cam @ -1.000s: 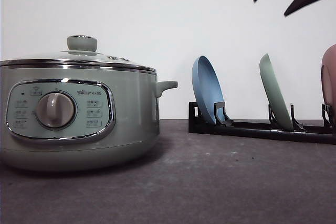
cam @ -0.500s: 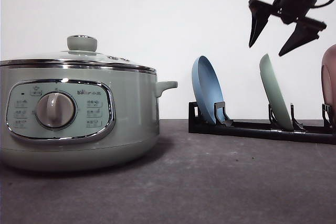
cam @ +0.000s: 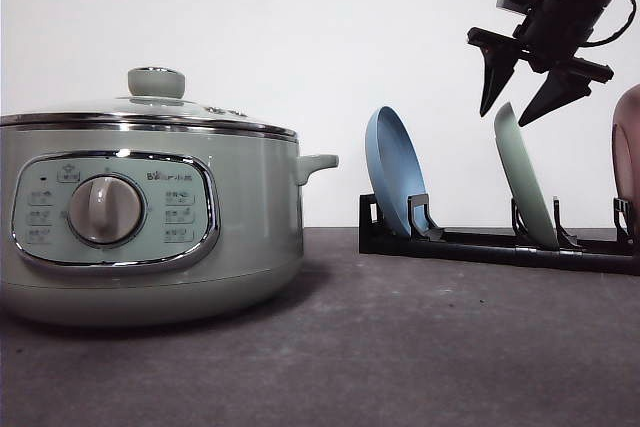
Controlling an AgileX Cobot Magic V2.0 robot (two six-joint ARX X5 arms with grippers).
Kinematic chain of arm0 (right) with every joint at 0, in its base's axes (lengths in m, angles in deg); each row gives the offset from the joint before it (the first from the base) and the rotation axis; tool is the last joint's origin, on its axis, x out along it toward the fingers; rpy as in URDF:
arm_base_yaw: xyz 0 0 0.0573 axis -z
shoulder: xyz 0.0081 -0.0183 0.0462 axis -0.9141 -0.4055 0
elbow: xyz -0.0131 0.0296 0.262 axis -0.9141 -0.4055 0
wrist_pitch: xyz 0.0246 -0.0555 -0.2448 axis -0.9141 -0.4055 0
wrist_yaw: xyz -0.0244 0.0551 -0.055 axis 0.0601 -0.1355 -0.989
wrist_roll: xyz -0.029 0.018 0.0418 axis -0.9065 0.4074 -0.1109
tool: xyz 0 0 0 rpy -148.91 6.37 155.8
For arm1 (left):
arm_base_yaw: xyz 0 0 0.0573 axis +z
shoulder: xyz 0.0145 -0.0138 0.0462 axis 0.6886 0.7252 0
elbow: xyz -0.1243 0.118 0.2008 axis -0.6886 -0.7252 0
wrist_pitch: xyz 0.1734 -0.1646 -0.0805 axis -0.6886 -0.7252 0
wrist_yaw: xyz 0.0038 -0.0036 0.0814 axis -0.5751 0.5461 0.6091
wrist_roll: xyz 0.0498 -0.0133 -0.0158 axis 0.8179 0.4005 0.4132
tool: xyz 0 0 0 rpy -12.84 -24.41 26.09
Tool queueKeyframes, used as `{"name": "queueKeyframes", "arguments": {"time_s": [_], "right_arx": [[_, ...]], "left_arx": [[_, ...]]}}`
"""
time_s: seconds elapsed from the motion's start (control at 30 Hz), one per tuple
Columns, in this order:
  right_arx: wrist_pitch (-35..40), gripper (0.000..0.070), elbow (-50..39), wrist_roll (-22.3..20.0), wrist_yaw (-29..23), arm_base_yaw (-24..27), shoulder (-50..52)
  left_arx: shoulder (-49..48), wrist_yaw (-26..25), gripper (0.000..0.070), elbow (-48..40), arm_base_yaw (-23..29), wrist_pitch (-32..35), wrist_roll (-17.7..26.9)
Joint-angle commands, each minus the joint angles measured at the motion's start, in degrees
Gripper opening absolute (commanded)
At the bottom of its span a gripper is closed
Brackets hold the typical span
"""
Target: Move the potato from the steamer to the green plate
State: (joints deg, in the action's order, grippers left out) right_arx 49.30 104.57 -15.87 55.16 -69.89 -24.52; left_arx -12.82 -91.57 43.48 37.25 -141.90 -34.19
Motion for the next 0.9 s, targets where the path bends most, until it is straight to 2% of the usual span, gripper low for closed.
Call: {"name": "queueKeyframes", "arguments": {"time_s": [0.0,0.17,0.3,0.43,0.87], "right_arx": [[0.3,0.0232,1.5,0.8,0.0,-0.2,-1.5],[0.5,0.0123,1.5,0.8,0.1,-0.2,-1.5],[0.5,0.0088,1.5,0.8,1.4,-0.2,-1.5],[0.6,0.0009,1.5,1.0,1.6,-0.2,-1.5],[1.1,0.0008,3.1,2.5,6.0,-0.3,-0.1]], "left_arx": [[0.3,-0.3,0.0636,1.3,-0.1,0.5,1.0],[0.3,-0.3,0.0636,1.3,-0.1,0.4,1.0],[0.3,-0.3,0.0636,1.3,-0.1,0.4,1.1],[0.3,-0.3,0.0636,1.3,-0.1,0.4,1.1],[0.3,-0.3,0.0636,1.3,-0.1,0.4,1.2]]}}
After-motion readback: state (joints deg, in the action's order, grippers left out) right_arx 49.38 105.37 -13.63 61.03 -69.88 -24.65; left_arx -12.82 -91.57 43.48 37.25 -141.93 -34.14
